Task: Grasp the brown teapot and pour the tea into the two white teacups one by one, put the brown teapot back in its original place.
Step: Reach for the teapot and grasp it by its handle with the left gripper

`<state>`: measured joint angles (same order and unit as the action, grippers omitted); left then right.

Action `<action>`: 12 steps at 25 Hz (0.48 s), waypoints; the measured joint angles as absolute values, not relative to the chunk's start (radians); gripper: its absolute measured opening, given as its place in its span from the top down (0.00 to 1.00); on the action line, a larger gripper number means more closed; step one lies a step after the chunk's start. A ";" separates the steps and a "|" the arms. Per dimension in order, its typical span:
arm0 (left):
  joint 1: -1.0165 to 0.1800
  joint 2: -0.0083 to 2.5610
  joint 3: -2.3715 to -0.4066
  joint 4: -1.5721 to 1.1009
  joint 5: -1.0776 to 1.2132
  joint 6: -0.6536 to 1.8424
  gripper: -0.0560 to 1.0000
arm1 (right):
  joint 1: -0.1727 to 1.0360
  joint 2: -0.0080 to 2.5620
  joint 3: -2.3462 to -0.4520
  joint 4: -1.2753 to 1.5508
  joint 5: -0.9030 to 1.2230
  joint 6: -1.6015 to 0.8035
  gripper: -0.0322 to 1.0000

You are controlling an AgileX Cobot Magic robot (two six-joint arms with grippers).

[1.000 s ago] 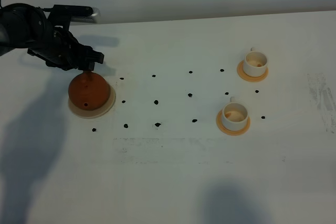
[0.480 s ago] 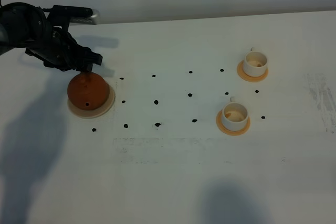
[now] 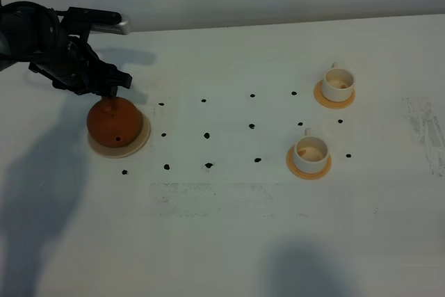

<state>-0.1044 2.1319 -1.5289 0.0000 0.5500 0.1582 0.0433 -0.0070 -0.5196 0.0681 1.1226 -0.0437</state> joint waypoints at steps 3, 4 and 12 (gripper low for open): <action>-0.104 2.129 -1.529 0.011 0.565 0.157 0.44 | 0.043 -0.007 -0.520 0.068 1.123 -0.044 0.52; -0.104 2.129 -1.530 0.015 0.569 0.156 0.44 | 0.043 -0.007 -0.520 0.068 1.123 -0.044 0.52; -0.103 2.127 -1.534 0.065 0.597 0.154 0.44 | 0.043 -0.007 -0.520 0.068 1.123 -0.044 0.52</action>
